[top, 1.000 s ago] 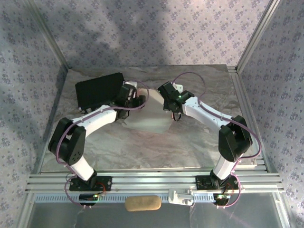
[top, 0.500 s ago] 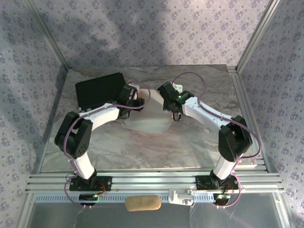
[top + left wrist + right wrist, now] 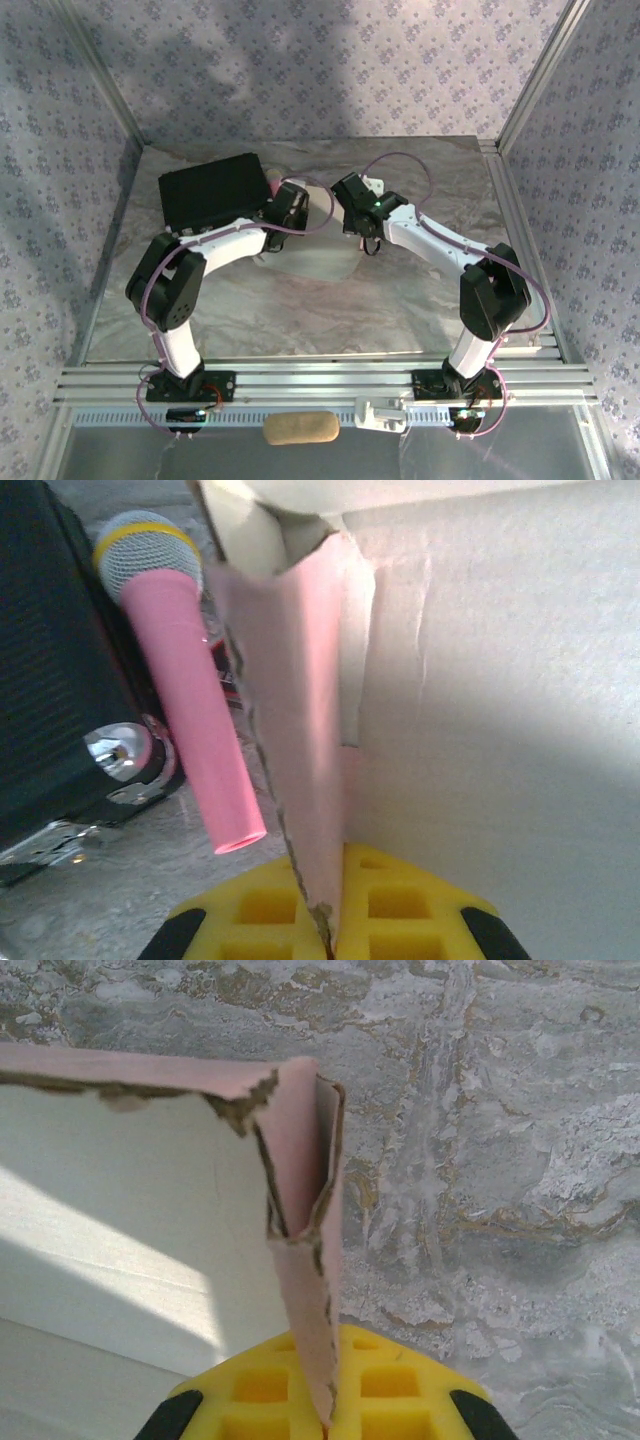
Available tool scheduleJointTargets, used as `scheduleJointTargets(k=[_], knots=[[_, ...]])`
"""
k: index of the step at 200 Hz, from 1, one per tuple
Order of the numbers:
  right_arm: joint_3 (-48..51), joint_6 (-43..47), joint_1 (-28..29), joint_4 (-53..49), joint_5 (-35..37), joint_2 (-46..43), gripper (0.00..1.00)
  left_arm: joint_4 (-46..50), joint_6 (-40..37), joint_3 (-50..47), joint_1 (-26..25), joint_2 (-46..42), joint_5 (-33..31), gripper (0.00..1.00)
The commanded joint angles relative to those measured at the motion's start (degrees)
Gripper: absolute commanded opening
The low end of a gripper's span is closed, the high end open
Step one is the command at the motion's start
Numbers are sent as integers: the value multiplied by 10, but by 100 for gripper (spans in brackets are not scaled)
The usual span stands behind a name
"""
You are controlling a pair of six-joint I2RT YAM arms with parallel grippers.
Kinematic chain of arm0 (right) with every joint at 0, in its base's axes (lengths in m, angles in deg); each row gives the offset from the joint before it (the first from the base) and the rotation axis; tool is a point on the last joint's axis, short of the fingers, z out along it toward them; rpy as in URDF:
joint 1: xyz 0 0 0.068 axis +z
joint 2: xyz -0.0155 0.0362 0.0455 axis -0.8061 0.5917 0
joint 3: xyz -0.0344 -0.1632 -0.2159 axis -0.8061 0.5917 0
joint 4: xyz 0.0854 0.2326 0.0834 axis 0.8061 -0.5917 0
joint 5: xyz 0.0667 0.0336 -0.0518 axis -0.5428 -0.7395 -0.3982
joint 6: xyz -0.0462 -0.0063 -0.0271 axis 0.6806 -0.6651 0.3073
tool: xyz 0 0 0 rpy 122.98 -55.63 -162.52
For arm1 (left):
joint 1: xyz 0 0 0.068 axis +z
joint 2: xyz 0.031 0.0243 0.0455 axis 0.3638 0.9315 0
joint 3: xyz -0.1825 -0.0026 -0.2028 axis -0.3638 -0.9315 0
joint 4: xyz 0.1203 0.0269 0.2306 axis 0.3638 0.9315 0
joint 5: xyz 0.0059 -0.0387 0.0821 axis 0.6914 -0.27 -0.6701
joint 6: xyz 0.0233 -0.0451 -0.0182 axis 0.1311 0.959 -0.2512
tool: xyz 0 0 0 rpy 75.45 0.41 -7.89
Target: Fold the paper box
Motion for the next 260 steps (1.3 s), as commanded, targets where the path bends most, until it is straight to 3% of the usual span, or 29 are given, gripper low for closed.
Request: scheduleJointTargets(k=[1,23,76,117,133,146,153,167,260], knots=[[-15,-9,5,-19,14,-3,0,45,21,18,-18,11,-118,0],[-14,-14,6,-20,17,-3,0,63,46,17,-33,11,-178,0],[-15,-18,9,-24,19,-10,0,123,96,45,-51,23,-258,0],[-10,-21,11,-23,17,-14,0,152,121,57,-58,32,-282,0],[-8,-21,11,-20,15,-15,0,137,114,48,-58,28,-266,21],[-6,-21,11,-20,15,-17,0,126,112,41,-56,22,-251,25],[-5,-21,11,-19,15,-19,0,119,108,39,-56,20,-245,21],[-4,-21,11,-18,15,-22,0,115,105,37,-56,18,-242,0],[-2,-25,14,-20,18,-26,0,138,127,31,-72,-8,-286,0]])
